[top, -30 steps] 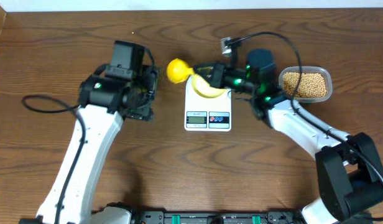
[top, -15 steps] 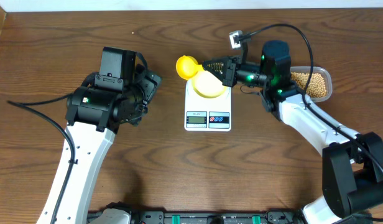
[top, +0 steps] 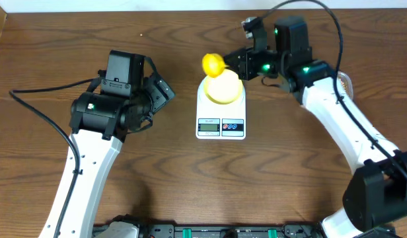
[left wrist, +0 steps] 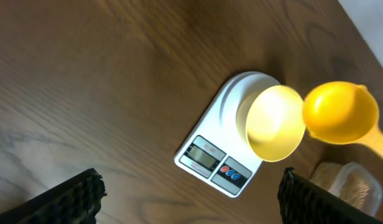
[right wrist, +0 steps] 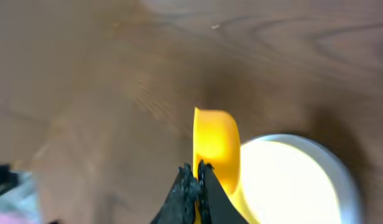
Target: Scoop item into bowl and weigh 50g on scale
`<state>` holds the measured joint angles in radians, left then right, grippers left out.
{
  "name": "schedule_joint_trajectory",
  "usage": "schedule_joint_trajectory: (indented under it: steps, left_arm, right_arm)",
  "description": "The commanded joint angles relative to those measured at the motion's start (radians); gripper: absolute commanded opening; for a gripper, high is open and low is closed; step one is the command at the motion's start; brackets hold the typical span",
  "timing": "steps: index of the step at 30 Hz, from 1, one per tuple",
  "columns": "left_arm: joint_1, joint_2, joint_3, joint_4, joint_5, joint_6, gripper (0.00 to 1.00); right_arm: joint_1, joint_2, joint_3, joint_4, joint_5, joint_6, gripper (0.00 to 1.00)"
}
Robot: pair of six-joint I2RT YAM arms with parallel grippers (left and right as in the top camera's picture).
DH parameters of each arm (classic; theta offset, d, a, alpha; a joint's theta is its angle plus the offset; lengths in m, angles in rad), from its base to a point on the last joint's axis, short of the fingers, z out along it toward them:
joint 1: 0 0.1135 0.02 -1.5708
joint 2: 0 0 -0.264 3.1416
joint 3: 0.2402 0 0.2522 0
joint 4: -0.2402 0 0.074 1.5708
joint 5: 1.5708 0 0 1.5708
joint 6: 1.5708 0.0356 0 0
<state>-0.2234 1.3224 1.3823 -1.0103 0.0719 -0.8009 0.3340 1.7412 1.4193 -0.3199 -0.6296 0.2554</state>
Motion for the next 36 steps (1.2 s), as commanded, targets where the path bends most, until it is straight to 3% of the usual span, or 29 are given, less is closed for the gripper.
schedule_joint_trajectory:
  steps: [1, 10, 21, 27, 36]
  left_arm:
    - [0.004, 0.004, 0.003, -0.002, -0.017, 0.077, 0.91]
    - [0.004, 0.004, 0.003, -0.001, -0.052, 0.234, 0.92]
    - [0.004, 0.004, 0.003, -0.002, -0.069, 0.286, 0.91]
    - [0.003, 0.004, 0.003, -0.008, -0.068, 0.409, 0.92]
    - [-0.061, 0.018, 0.003, -0.003, -0.055, 0.558, 0.91]
  right_arm:
    - [-0.005, -0.004, 0.089, -0.082, 0.186, -0.119, 0.01]
    - [-0.005, -0.060, 0.160, -0.255, 0.525, -0.129, 0.01]
    - [-0.013, -0.137, 0.160, -0.424, 0.977, -0.076, 0.01]
    - [-0.039, -0.150, 0.160, -0.477, 1.019, -0.064, 0.01]
    - [-0.107, -0.154, 0.160, -0.492, 0.996, 0.085, 0.01]
